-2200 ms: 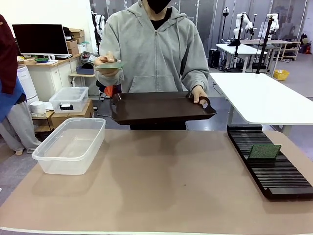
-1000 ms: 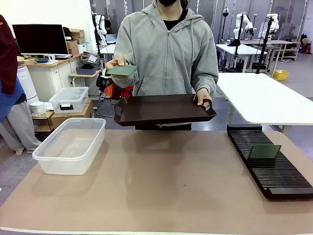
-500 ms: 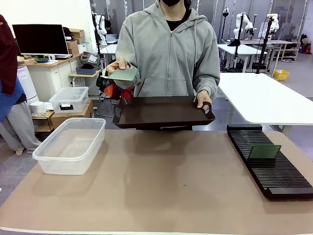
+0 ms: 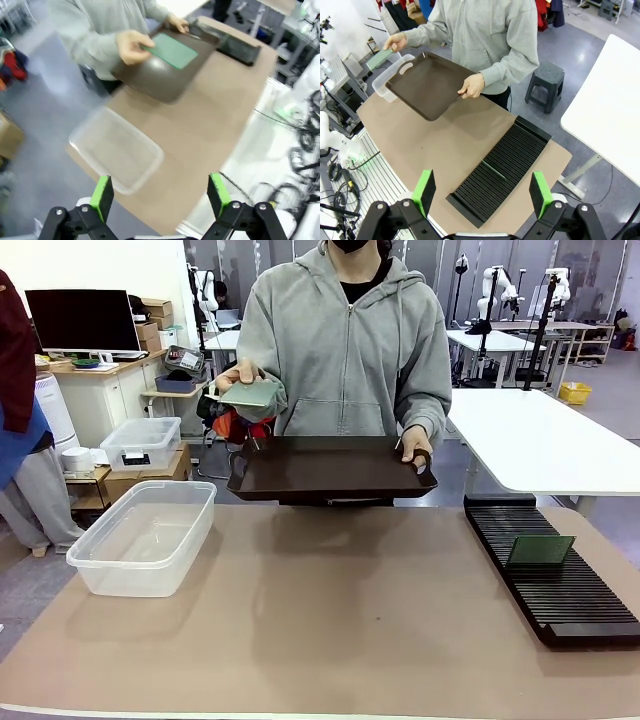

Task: Sort PCBs into racks and boxes based on the side picked up.
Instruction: Pick up the Blank PCB handed by the Human.

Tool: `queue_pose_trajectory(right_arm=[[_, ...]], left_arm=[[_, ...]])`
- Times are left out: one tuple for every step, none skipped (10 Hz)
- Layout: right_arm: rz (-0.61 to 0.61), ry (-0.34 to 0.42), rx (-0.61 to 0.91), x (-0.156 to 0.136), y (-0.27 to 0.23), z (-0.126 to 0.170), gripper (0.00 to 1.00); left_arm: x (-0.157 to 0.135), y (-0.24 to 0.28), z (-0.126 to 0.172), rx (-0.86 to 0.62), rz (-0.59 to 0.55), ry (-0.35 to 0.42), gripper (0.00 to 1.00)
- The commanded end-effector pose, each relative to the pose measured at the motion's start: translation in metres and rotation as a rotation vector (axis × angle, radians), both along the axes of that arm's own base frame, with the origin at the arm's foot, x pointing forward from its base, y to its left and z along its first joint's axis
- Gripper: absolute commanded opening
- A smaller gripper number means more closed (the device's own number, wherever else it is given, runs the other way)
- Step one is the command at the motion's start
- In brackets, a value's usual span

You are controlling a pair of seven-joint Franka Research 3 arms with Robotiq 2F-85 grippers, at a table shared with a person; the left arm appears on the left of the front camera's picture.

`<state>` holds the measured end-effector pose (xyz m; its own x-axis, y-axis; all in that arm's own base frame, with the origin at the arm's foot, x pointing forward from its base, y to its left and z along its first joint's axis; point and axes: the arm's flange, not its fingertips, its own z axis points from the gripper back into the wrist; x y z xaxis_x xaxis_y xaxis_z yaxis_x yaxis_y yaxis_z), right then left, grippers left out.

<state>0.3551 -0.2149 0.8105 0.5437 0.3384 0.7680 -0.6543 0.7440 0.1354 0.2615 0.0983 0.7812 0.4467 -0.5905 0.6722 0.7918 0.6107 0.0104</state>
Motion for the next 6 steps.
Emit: queue_pose_trajectory(right_arm=[[0.008, 0.001, 0.012, -0.002, 0.001, 0.000, 1.00], [0.008, 0.001, 0.012, -0.002, 0.001, 0.000, 1.00], [0.008, 0.001, 0.012, -0.002, 0.001, 0.000, 1.00], [0.008, 0.001, 0.012, -0.002, 0.001, 0.000, 1.00], [0.008, 0.001, 0.012, -0.002, 0.001, 0.000, 1.00], [0.008, 0.001, 0.012, -0.002, 0.001, 0.000, 1.00]], left_arm=[[0.019, -0.002, 0.006, -0.097, 0.067, 0.234, 1.00], [0.022, 0.002, -0.001, -0.120, 0.090, 0.356, 1.00], [0.024, -0.006, -0.015, -0.202, 0.126, 0.434, 1.00], [0.039, -0.019, -0.033, -0.321, 0.173, 0.433, 1.00], [0.048, -0.011, -0.044, -0.366, 0.190, 0.425, 1.00], [0.056, -0.016, -0.055, -0.434, 0.218, 0.451, 1.00]])
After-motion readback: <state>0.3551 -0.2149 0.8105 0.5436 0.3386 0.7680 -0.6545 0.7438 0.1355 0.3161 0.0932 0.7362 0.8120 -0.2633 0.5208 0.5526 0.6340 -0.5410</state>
